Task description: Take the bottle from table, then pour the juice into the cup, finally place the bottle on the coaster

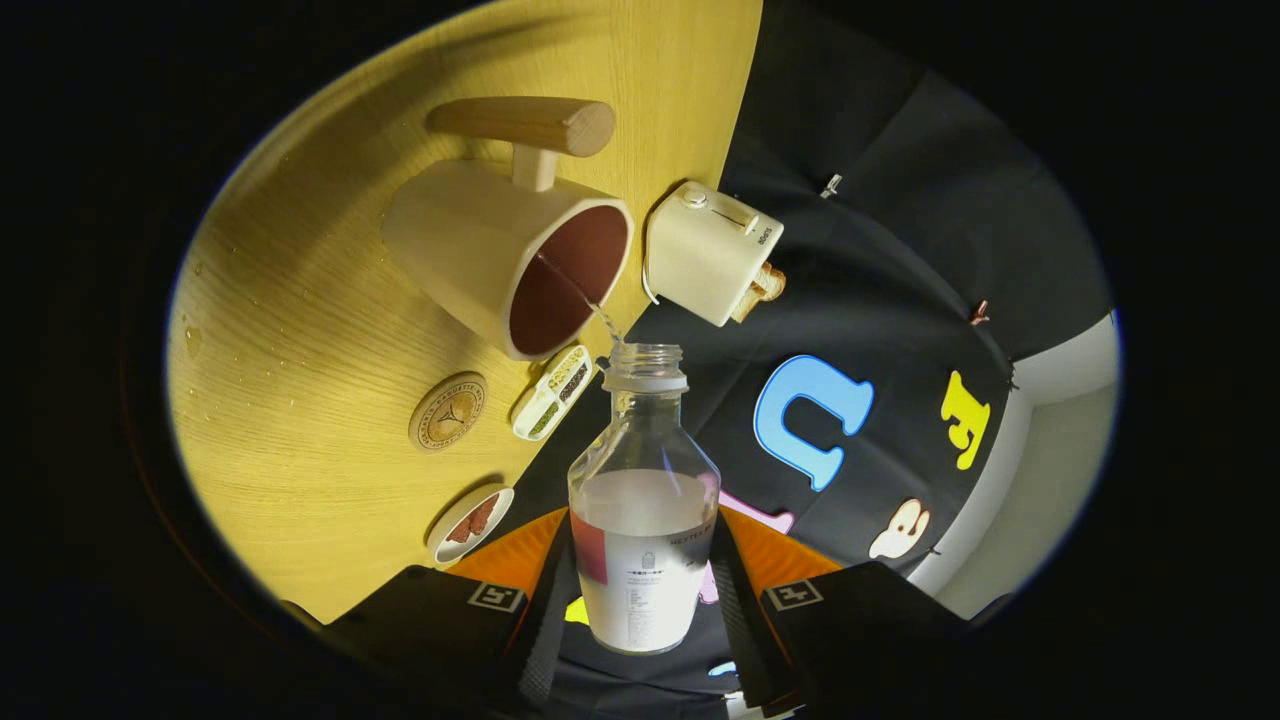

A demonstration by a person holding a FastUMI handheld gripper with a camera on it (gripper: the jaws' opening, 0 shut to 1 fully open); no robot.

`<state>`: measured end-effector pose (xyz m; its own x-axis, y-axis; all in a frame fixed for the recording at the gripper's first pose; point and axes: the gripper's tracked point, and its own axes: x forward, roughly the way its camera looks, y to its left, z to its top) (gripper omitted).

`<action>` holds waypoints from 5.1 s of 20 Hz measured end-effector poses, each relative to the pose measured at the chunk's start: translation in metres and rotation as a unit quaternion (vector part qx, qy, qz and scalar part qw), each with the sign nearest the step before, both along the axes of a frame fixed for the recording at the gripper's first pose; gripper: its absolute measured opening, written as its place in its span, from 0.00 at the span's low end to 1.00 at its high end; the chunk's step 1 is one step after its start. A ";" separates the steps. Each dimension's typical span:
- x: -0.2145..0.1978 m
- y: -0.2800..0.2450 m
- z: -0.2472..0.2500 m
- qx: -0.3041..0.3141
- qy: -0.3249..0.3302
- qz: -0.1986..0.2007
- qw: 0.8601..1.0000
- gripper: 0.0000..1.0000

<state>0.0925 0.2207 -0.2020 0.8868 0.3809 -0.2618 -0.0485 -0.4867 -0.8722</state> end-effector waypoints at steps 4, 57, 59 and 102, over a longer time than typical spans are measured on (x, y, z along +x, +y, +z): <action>0.001 -0.001 0.003 -0.022 -0.016 0.022 0.999 0.72; -0.011 -0.005 -0.003 0.072 0.040 -0.041 0.996 0.72; -0.015 -0.006 -0.008 0.109 0.063 -0.060 0.990 0.72; 0.102 -0.037 -0.013 0.790 0.318 -0.175 0.494 0.74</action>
